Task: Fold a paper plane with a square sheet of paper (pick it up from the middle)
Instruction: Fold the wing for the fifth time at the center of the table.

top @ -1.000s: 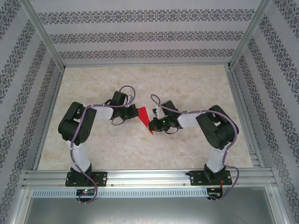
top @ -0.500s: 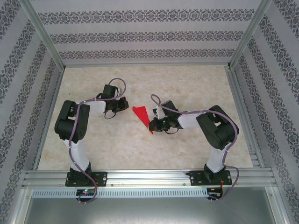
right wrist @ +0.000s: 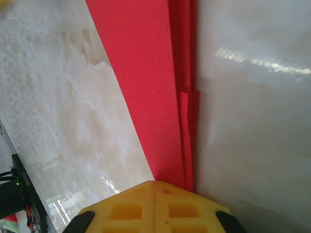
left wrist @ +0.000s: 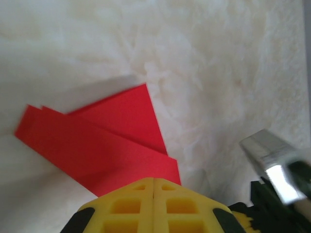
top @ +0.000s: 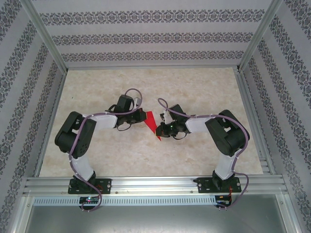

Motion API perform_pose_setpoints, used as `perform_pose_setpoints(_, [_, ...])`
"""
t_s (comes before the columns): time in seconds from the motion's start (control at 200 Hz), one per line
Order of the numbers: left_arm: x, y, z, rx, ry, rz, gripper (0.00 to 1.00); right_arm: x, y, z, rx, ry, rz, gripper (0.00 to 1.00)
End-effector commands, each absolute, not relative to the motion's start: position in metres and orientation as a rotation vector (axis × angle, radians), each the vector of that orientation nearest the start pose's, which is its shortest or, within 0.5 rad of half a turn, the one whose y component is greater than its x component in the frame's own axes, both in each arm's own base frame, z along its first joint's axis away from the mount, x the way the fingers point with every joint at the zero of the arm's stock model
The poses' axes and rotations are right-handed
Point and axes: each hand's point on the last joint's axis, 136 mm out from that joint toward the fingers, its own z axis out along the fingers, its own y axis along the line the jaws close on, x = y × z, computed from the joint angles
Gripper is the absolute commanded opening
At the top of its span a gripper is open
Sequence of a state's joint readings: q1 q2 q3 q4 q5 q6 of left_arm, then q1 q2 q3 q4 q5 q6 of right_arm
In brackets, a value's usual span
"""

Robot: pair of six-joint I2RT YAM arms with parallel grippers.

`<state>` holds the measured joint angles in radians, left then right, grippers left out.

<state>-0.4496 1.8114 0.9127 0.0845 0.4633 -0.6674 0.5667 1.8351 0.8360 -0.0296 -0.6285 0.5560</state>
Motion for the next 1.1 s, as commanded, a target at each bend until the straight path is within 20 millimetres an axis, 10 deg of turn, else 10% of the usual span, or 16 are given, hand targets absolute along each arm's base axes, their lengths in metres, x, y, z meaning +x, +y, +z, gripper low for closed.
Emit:
perform_pose_setpoints(0.0, [0.373, -0.276, 0.052, -0.011, 2.514, -1.051, 0.05, 0.248, 0.263, -0.016, -0.159, 2.942, 1.035, 0.06])
perform_pose_setpoints(0.51, [0.363, -0.257, 0.004, -0.025, 2.658, -0.862, 0.01, 0.286, 0.297, 0.05, -0.28, 2.725, 1.183, 0.09])
perform_pose_setpoints(0.794, [0.36, -0.255, -0.003, -0.036, 2.691, -0.84, 0.01, 0.303, 0.311, 0.03, -0.294, 2.766, 1.156, 0.08])
perform_pose_setpoints(1.094, [0.357, -0.244, -0.018, -0.092, 2.749, -0.74, 0.0, 0.276, 0.293, 0.002, -0.285, 2.874, 1.089, 0.08])
